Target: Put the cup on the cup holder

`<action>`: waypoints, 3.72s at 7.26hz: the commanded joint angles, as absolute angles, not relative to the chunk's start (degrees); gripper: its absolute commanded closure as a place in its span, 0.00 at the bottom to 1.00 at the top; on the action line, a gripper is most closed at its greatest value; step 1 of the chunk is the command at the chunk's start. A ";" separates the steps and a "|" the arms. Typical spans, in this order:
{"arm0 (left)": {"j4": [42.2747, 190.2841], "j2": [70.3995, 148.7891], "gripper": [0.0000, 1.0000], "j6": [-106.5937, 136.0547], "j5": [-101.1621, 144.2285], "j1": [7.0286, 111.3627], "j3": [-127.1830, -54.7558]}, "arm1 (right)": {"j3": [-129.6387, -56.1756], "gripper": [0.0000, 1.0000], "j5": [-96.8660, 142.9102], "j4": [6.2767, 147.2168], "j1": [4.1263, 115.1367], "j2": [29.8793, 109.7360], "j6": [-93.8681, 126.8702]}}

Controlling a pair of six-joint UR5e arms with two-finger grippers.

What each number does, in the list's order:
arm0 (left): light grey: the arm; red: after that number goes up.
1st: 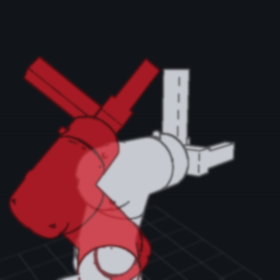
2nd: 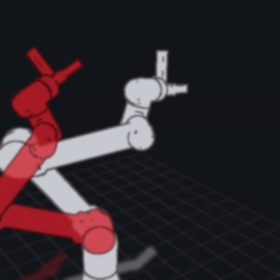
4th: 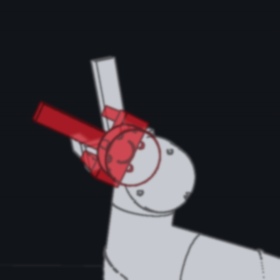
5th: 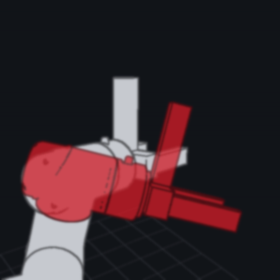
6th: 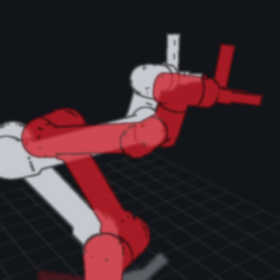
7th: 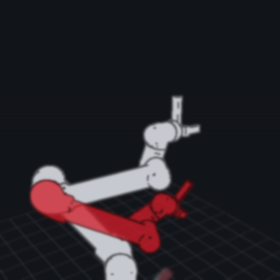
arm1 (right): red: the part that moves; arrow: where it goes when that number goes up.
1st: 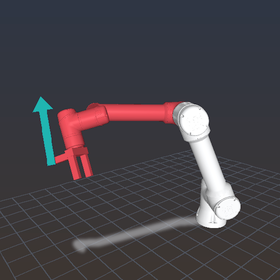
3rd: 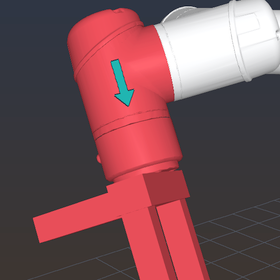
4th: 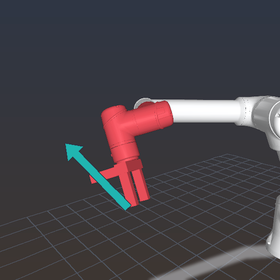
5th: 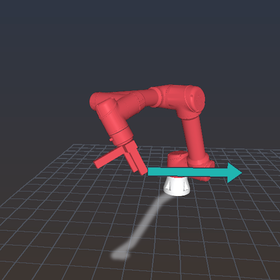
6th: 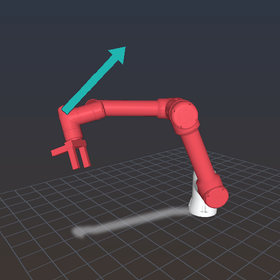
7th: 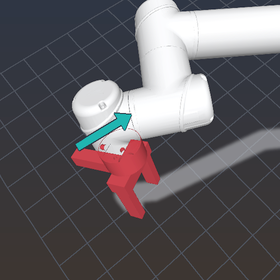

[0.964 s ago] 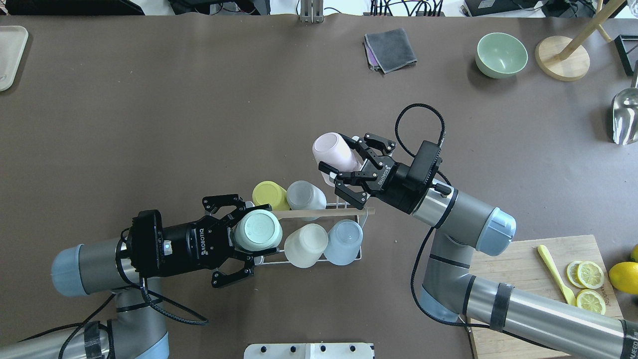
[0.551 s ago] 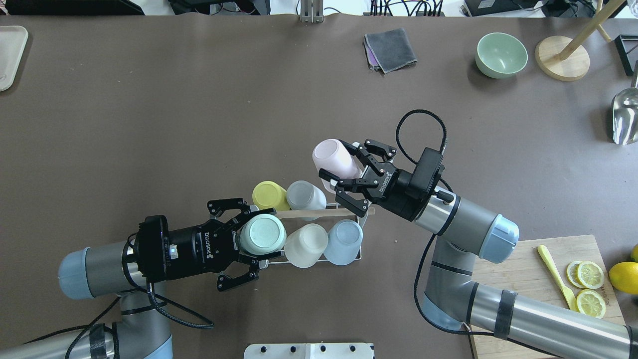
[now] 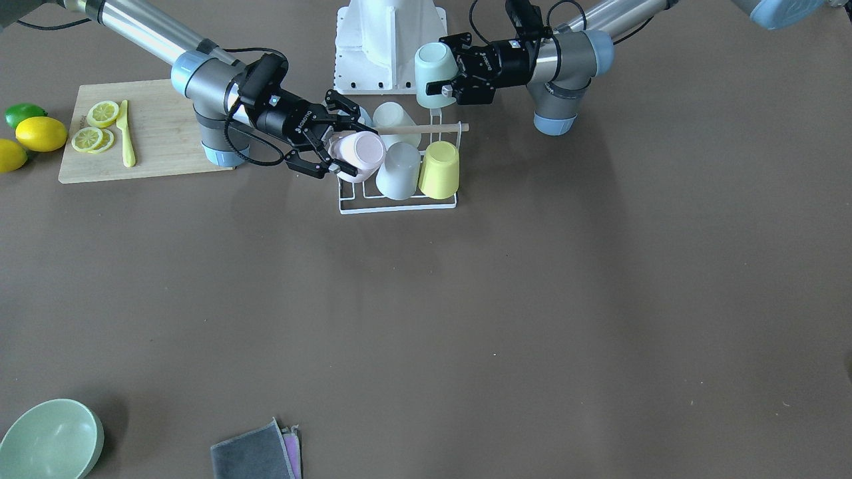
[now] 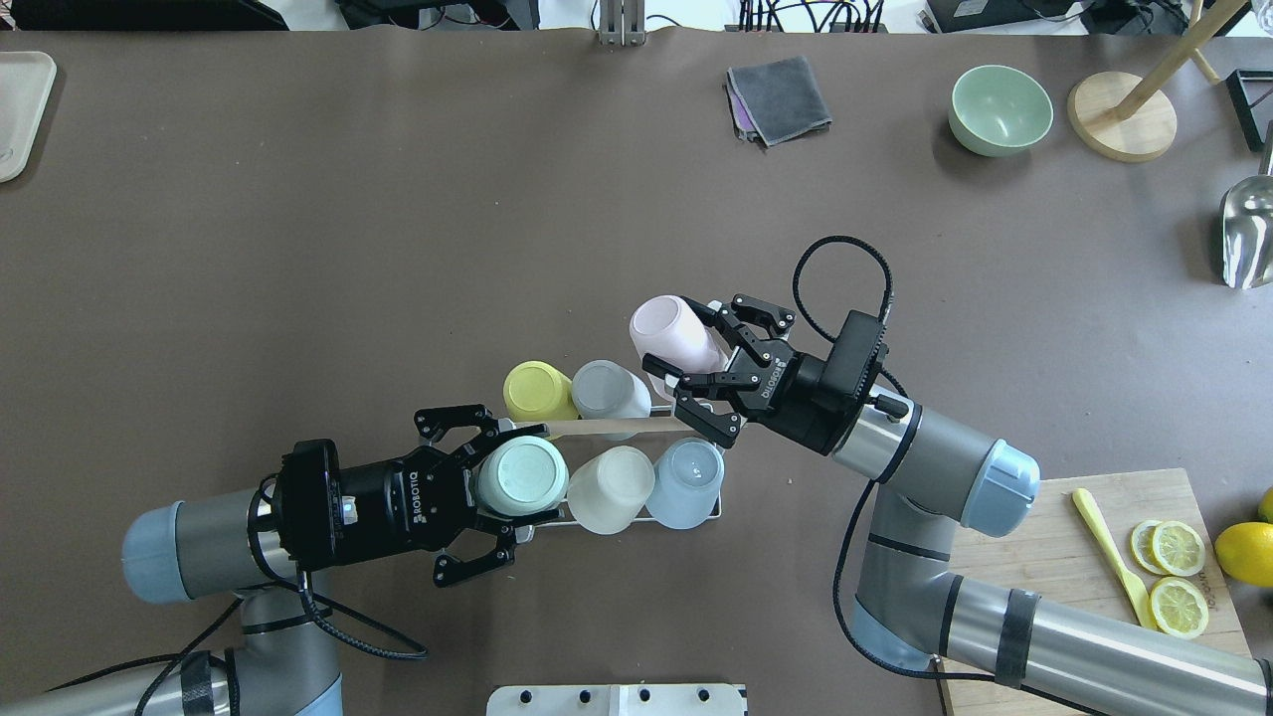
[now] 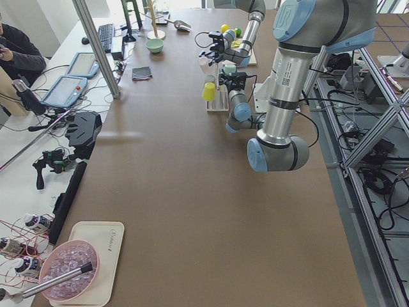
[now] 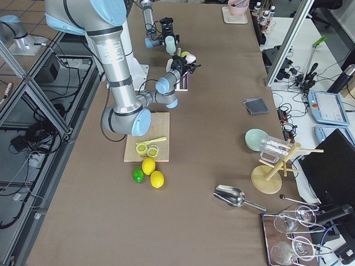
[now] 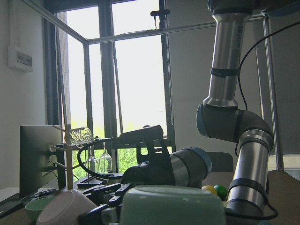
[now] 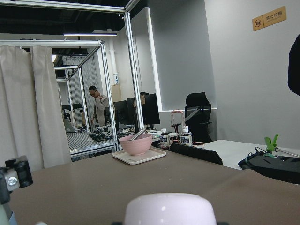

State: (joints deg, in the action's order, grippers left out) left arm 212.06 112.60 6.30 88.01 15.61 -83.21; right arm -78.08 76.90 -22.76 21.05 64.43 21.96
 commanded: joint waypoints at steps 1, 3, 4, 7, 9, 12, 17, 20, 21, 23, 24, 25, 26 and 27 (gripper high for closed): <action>213.74 112.50 1.00 6.33 86.32 15.38 -82.36 | -78.05 0.45 76.90 -22.76 21.09 64.60 22.23; 214.01 112.59 1.00 6.24 86.04 14.86 -80.86 | -78.40 0.00 76.90 -22.76 21.18 65.12 22.59; 213.93 112.59 1.00 6.24 86.04 14.85 -80.77 | -78.66 0.00 76.90 -22.76 21.18 65.21 22.67; 213.93 112.85 1.00 6.33 85.96 14.33 -80.51 | -78.83 0.00 77.08 -22.68 21.79 65.30 22.76; 213.93 113.37 1.00 6.33 85.96 14.33 -79.72 | -86.17 0.00 81.26 -15.18 24.33 70.98 25.03; 214.27 113.56 0.89 6.33 85.17 14.33 -79.45 | -92.19 0.00 109.75 6.17 37.74 76.11 30.84; 215.07 113.64 0.01 6.42 84.90 14.33 -79.54 | -92.81 0.00 132.98 49.56 58.77 82.61 32.43; 215.07 113.47 0.01 6.50 84.90 14.50 -79.89 | -95.96 0.00 133.51 84.01 69.23 82.35 32.70; 214.89 112.77 0.01 6.76 84.82 15.55 -81.46 | -97.72 0.00 133.42 90.11 73.35 83.40 32.70; 209.22 109.62 0.01 7.12 84.99 18.44 -85.75 | -102.90 0.00 132.89 95.80 76.88 89.35 31.56; 203.79 106.99 0.01 8.69 85.08 19.94 -90.13 | -103.27 0.00 132.89 95.89 80.04 92.43 25.72; 196.51 103.40 0.01 10.79 85.51 21.52 -96.09 | -103.36 0.00 132.89 95.89 82.42 94.37 23.58; 189.65 100.31 0.01 10.98 85.69 22.84 -101.72 | -103.36 0.00 132.89 96.15 84.44 95.79 21.29; 184.62 99.24 0.01 11.07 87.78 25.55 -103.34 | -103.01 0.00 132.89 96.33 86.81 96.93 16.22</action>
